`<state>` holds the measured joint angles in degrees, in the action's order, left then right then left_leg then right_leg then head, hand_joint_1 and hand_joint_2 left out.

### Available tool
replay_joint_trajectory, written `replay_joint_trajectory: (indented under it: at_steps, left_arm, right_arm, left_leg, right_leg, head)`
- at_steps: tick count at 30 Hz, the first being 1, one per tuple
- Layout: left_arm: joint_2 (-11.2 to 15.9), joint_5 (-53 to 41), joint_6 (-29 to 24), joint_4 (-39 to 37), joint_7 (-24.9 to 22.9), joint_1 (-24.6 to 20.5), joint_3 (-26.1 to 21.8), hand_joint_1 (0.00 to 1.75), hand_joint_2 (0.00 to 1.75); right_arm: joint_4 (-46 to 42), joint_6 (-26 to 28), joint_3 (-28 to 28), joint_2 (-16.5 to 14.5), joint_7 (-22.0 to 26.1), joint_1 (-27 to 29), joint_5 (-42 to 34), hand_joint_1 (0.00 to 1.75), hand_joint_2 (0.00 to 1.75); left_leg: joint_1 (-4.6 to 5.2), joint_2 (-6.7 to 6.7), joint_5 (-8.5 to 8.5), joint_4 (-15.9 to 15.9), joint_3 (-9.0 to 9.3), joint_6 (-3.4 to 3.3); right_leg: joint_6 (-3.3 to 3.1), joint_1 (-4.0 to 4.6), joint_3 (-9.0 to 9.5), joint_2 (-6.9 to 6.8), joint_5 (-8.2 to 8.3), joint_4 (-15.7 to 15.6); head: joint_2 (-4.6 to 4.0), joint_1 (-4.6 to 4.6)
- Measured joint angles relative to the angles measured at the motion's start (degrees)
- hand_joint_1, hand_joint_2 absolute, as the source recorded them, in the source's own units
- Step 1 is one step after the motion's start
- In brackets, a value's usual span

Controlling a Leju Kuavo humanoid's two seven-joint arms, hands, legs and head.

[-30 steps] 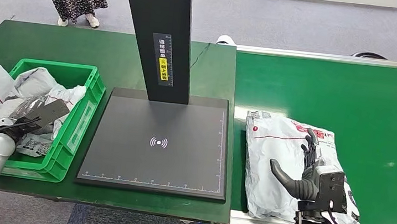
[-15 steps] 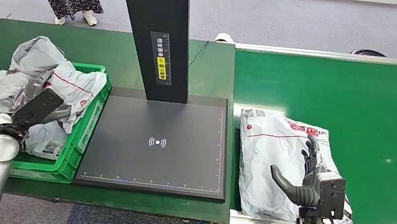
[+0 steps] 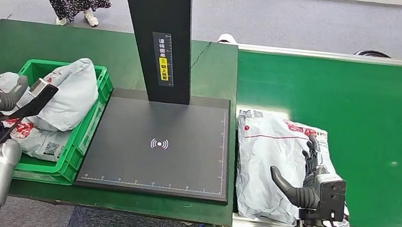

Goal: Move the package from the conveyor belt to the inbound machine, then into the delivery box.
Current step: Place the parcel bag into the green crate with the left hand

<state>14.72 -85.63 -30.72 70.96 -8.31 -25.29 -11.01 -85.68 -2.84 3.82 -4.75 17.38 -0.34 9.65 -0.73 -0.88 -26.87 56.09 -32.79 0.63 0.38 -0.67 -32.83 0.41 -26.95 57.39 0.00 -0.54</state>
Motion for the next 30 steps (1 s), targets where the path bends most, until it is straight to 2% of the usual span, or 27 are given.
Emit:
replay_joint_trajectory:
  at_steps: [4, 6, 9, 11, 13, 15, 17, 19, 21, 24, 30]
  left_arm:
    - [2.3, -3.7, 13.3, -13.0, -12.4, -6.5, 1.0, 0.00, 1.75]
    - [3.8, -3.9, 19.3, -20.1, -16.2, -9.3, 1.9, 0.00, 1.75]
    - [5.5, -2.8, 23.3, -28.4, -16.6, -11.7, 2.3, 0.00, 1.75]
    - [6.3, -1.5, 23.0, -31.8, -15.4, -12.6, 2.0, 0.00, 1.75]
    - [6.6, 0.0, 20.2, -33.8, -13.7, -12.8, 1.2, 0.00, 1.75]
    - [6.6, 1.6, 14.8, -34.4, -10.9, -12.3, -0.1, 0.00, 1.75]
    - [6.2, 4.5, 6.3, -33.0, -5.9, -10.9, -1.7, 0.00, 1.75]
    - [5.4, 9.5, -2.8, -28.5, 1.9, -8.2, -3.6, 0.00, 1.75]
    - [4.2, 15.2, -7.5, -22.0, 10.3, -5.2, -5.6, 0.00, 1.75]
    - [1.5, 22.5, -8.4, -13.5, 20.8, -1.8, -8.7, 0.00, 1.75]
    - [-3.2, 36.8, -8.1, -3.3, 32.1, 1.4, -9.7, 0.00, 1.75]
  right_arm:
    - [0.0, -0.2, 0.0, 0.0, 0.1, 0.0, 0.5, 0.00, 1.75]
    - [0.0, -0.6, 0.0, 0.0, 0.2, -0.1, 0.7, 0.00, 1.75]
    - [0.1, -1.0, 0.0, 0.0, 0.2, -0.5, 1.1, 0.00, 1.75]
    - [0.1, -1.2, 0.0, 0.0, 0.2, -0.7, 1.3, 0.00, 1.75]
    - [0.1, -1.4, -0.2, -0.1, 0.0, -0.8, 1.7, 0.00, 1.75]
    - [0.1, -1.6, -0.4, -0.2, -0.3, -0.8, 2.1, 0.00, 1.75]
    - [0.1, -1.7, -0.5, -0.4, -0.4, -0.8, 2.3, 0.00, 1.75]
    - [0.1, -1.7, -0.7, -0.4, -0.4, -0.8, 2.3, 0.00, 1.75]
    - [0.1, -1.7, -0.9, -0.4, -0.4, -0.9, 2.3, 0.00, 1.75]
    - [0.2, -1.4, -1.2, -0.4, -0.3, -1.1, 2.0, 0.00, 1.75]
    - [0.4, -0.7, -1.4, -0.4, 0.0, -1.1, 1.3, 0.00, 1.75]
  left_leg:
    - [-0.01, 0.07, 0.03, 0.0, 0.03, 0.00]
    - [-0.01, 0.20, 0.03, 0.0, 0.04, 0.00]
    - [-0.01, 0.28, 0.01, 0.0, 0.04, 0.02]
    - [-0.01, 0.28, -0.02, 0.0, 0.04, 0.04]
    - [0.00, 0.28, -0.04, 0.0, 0.04, 0.07]
    - [-0.01, 0.29, -0.05, 0.0, 0.04, 0.07]
    - [-0.01, 0.30, -0.05, 0.0, 0.03, 0.07]
    - [-0.01, 0.33, -0.05, 0.0, 0.04, 0.07]
    - [-0.01, 0.35, -0.05, 0.0, 0.03, 0.07]
    - [0.00, 0.32, -0.05, 0.0, 0.02, 0.07]
    - [0.01, 0.27, -0.05, 0.0, 0.04, 0.07]
  right_leg:
    - [-0.06, 0.02, 0.03, 0.05, 0.05, 0.0]
    - [-0.08, 0.03, 0.01, 0.17, 0.08, 0.1]
    - [-0.08, 0.02, -0.01, 0.29, 0.07, 0.1]
    - [-0.08, 0.01, -0.01, 0.30, 0.07, 0.1]
    - [-0.08, 0.01, -0.03, 0.31, 0.06, 0.1]
    - [-0.08, 0.02, -0.06, 0.32, 0.06, 0.1]
    - [-0.08, 0.02, -0.08, 0.32, 0.06, 0.1]
    - [-0.08, 0.02, -0.09, 0.35, 0.06, 0.1]
    - [-0.08, 0.01, -0.09, 0.38, 0.06, 0.1]
    - [-0.07, 0.00, -0.09, 0.36, 0.05, 0.0]
    - [-0.06, -0.01, -0.05, 0.35, 0.06, 0.0]
  head:
    - [0.00, 0.01]
    - [0.00, 0.00]
    - [0.00, 0.01]
    - [0.00, 0.01]
    - [0.00, 0.00]
    - [0.00, -0.01]
    - [0.00, -0.01]
    - [0.00, -0.01]
    - [0.00, 0.00]
    - [0.00, 0.01]
    - [0.00, 0.00]
